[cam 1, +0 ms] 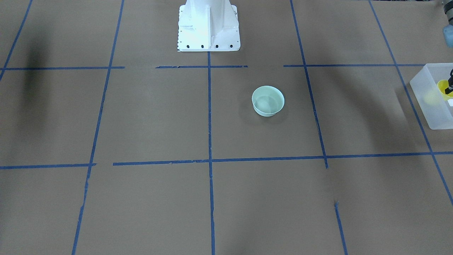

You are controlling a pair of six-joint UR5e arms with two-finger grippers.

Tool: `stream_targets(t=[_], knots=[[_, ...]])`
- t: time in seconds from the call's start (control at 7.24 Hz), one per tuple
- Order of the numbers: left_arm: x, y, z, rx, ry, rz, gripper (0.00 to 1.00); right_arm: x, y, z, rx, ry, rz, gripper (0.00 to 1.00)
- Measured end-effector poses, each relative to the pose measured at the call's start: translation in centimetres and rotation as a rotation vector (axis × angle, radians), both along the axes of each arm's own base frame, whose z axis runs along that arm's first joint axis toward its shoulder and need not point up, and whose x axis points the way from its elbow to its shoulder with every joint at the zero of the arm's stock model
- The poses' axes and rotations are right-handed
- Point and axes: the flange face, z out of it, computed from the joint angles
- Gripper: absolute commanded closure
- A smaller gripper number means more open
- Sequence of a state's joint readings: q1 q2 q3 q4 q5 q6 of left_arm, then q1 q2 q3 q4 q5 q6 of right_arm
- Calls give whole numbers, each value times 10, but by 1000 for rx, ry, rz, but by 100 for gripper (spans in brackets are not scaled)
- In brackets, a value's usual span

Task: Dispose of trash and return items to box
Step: 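Carry the cloth into the pink tray while the left lowers the cup into the bin, then release the cloth in the pink tray and move the left gripper toward the green bowl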

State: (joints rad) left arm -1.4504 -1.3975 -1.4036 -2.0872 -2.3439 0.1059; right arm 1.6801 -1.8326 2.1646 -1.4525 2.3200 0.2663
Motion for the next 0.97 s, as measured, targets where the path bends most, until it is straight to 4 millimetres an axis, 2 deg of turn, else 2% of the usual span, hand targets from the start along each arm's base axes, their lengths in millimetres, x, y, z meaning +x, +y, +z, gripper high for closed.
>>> stream_targets(t=[0.28, 0.41, 0.55, 0.69, 0.97], knots=[[-1, -8, -34, 80, 7, -3, 0, 29, 8, 30, 21, 59, -10, 100], [-9, -11, -52, 127, 6, -11, 0, 40, 11, 46, 22, 82, -16, 100], [-26, -15, -70, 169, 1, -40, 0, 49, 12, 64, 18, 118, -29, 100], [-43, -18, -93, 196, -11, -74, 0, 58, 11, 85, 15, 175, -59, 100], [-65, -30, -163, 206, -85, -129, 0, 72, 7, 148, 10, 280, -175, 100]])
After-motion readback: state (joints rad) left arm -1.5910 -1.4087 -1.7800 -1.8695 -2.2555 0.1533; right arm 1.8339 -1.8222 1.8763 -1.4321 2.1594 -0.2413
